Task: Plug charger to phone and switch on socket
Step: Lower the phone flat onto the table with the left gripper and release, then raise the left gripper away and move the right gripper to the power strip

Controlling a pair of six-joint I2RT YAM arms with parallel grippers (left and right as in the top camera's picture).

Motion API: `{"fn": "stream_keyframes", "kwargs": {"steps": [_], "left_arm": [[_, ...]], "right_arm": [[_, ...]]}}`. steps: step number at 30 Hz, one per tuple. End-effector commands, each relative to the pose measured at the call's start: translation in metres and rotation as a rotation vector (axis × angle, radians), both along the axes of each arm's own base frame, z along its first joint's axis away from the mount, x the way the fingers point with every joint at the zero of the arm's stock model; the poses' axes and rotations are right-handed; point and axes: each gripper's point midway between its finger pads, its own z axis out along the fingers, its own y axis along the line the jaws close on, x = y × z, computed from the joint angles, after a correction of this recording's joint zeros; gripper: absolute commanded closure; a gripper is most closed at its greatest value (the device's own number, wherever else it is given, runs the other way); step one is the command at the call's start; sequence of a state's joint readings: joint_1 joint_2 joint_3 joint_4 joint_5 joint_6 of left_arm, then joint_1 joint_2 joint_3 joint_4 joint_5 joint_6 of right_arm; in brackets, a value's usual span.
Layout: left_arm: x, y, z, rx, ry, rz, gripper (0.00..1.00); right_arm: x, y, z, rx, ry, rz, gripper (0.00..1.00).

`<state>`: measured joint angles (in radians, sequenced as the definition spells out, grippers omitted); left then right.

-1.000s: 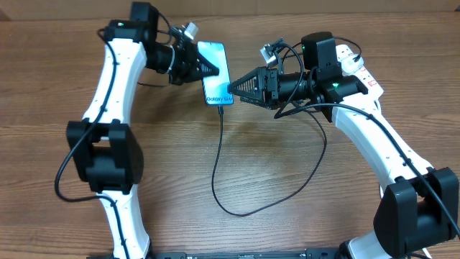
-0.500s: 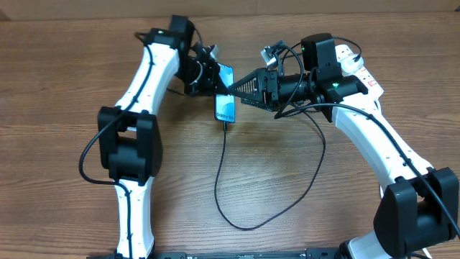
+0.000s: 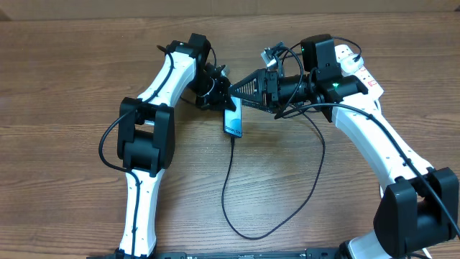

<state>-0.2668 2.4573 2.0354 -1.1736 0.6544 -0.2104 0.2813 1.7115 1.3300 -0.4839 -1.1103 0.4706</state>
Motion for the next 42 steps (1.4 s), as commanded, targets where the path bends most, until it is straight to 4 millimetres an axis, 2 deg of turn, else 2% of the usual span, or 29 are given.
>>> {"fn": "stream_keyframes", "kwargs": {"steps": [1,4,7,11,17,22,27,30,32,34,35,36,39,41,42], "left_arm": [[-0.002,-0.003,-0.007,-0.015,0.025,0.005,0.96],[0.0,0.002,-0.011,0.022,0.014,0.004,0.95],[0.001,0.009,-0.016,0.073,0.004,0.002,0.85],[0.001,0.019,-0.021,0.136,-0.006,0.0,0.82],[0.0,0.029,-0.026,0.202,-0.009,-0.004,0.69],[-0.001,0.044,-0.028,0.295,-0.012,-0.01,0.65],[0.006,0.054,-0.017,0.362,-0.035,-0.006,0.6],[0.016,0.066,0.001,0.432,-0.076,0.021,0.57],[0.025,0.073,0.02,0.474,-0.125,0.042,0.54],[0.037,0.077,0.054,0.488,-0.206,0.067,0.37],[0.041,0.077,0.068,0.484,-0.24,0.077,0.03],[0.045,0.076,0.084,0.474,-0.281,0.089,0.0],[0.055,0.075,0.14,0.432,-0.414,0.139,0.0],[0.058,0.08,0.176,0.429,-0.495,0.203,0.0],[0.058,0.086,0.197,0.439,-0.541,0.244,0.0]], "right_arm": [[0.003,0.0,0.003,0.001,-0.02,0.0,0.02],[0.003,0.0,0.003,0.001,-0.02,0.0,0.02],[0.003,0.0,0.003,-0.003,-0.021,-0.004,0.02],[0.004,-0.001,0.001,-0.014,-0.019,-0.014,0.01],[0.005,-0.001,-0.001,-0.02,-0.015,-0.017,0.01],[0.008,-0.007,-0.016,-0.097,0.023,-0.073,0.0],[0.003,-0.012,-0.027,-0.146,0.002,-0.055,0.0],[0.002,-0.022,-0.045,-0.241,0.043,-0.097,0.0],[0.001,-0.031,-0.055,-0.314,0.073,-0.132,0.0],[0.002,-0.049,-0.066,-0.454,0.086,-0.181,0.0],[0.003,-0.058,-0.068,-0.52,0.089,-0.203,0.0],[0.003,-0.071,-0.068,-0.606,0.089,-0.232,0.0],[0.011,-0.115,-0.056,-0.848,0.066,-0.349,0.0],[0.021,-0.149,-0.04,-0.994,0.02,-0.447,0.0],[0.031,-0.174,-0.029,-1.092,-0.021,-0.532,0.0]]}}
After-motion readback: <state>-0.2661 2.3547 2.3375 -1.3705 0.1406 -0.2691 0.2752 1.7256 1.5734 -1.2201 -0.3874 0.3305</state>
